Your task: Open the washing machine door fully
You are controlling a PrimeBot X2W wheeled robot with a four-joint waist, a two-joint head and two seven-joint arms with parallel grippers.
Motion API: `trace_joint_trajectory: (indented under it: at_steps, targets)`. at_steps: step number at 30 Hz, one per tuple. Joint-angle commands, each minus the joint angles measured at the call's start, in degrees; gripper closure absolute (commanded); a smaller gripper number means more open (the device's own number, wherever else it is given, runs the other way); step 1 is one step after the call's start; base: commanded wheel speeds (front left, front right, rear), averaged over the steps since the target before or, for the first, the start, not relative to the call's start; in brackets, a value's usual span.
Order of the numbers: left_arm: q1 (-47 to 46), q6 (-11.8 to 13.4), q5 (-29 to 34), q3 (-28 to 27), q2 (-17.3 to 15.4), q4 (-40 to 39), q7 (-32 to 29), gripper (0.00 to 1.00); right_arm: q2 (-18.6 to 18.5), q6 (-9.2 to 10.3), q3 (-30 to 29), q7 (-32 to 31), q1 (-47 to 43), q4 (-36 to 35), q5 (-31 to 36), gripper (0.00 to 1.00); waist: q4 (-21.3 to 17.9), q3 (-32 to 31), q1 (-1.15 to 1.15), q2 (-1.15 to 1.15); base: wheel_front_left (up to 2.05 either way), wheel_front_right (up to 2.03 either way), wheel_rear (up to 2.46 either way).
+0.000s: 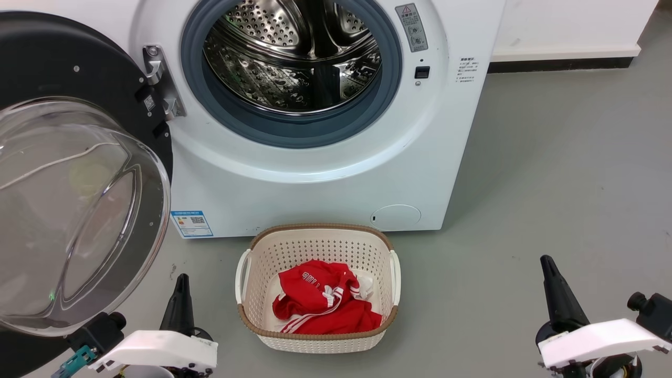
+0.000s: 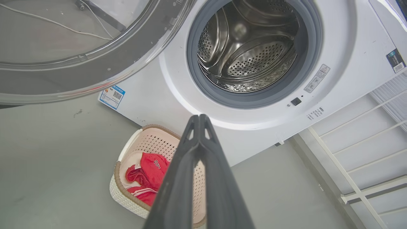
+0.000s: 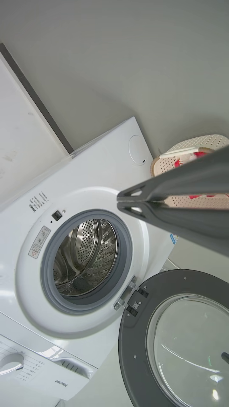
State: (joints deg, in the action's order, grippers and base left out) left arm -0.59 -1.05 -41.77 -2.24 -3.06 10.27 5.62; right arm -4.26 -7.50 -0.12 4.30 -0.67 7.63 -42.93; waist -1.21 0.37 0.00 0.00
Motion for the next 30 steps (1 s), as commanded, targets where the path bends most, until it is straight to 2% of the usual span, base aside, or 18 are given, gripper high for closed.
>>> trace_joint_trajectory:
  at_steps: [1, 30]
  targets:
    - [-1.8, -0.6, -2.4, -0.4, -0.1, -0.4, -0.6, 1.00, -0.5, 0.00, -0.2, -0.3, 1.9, -0.3, -2.7, 1.00, 0.0, 0.0, 0.00, 0.00, 0.00, 0.00, 0.00]
    - [-3.6, -3.1, -22.4, -2.1, 0.0, 1.3, -5.5, 1.00, -0.7, 0.00, -1.6, -3.7, 4.0, 2.4, -23.1, 1.00, 0.4, -0.1, 0.00, 0.00, 0.00, 0.00, 0.00]
